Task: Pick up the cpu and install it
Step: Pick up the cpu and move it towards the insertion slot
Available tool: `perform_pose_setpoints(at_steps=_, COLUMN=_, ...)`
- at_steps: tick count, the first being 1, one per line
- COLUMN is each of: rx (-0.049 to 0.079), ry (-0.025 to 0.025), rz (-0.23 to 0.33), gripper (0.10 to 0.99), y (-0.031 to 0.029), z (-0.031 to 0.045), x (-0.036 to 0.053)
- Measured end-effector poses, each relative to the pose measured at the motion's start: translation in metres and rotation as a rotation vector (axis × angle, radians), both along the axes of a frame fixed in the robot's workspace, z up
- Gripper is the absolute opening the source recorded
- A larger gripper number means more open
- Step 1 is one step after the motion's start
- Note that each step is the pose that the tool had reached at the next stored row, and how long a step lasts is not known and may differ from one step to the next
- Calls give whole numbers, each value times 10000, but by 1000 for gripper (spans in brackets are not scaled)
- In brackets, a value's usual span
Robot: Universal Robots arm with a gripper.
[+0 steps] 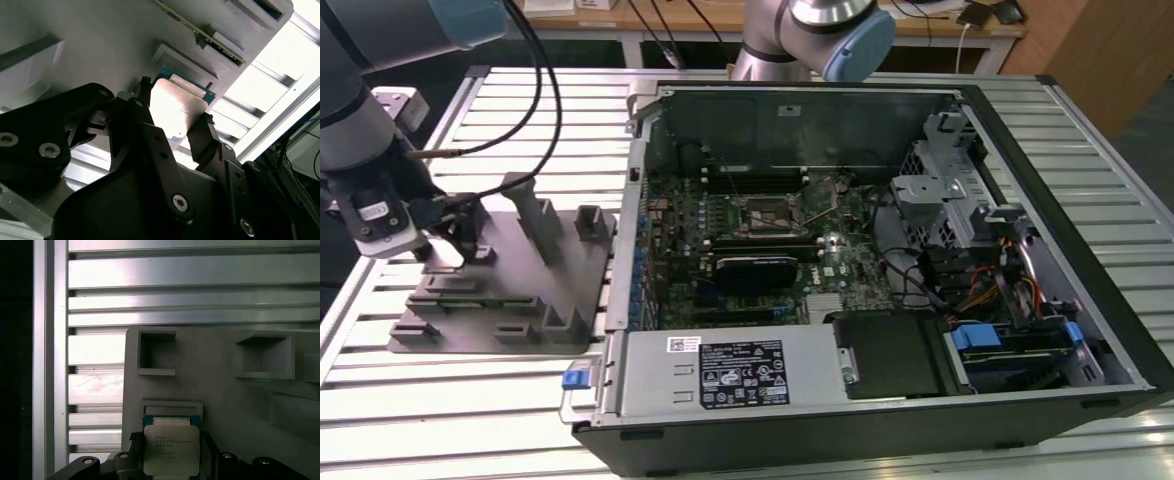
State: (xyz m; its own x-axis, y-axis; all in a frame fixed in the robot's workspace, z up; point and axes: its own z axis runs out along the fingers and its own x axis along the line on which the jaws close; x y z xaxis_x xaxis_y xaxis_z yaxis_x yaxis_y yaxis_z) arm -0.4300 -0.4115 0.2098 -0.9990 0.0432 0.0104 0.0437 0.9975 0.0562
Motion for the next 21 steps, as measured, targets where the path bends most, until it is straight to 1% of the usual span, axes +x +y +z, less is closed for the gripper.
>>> perform_pose_setpoints(at_steps=15, rx=0, ry=0, rz=0, gripper=541, y=0, z=296, x=5)
perform_pose_setpoints(at_steps=21, rx=0, ry=-1, rz=0, gripper=541, y=0, z=427, x=11)
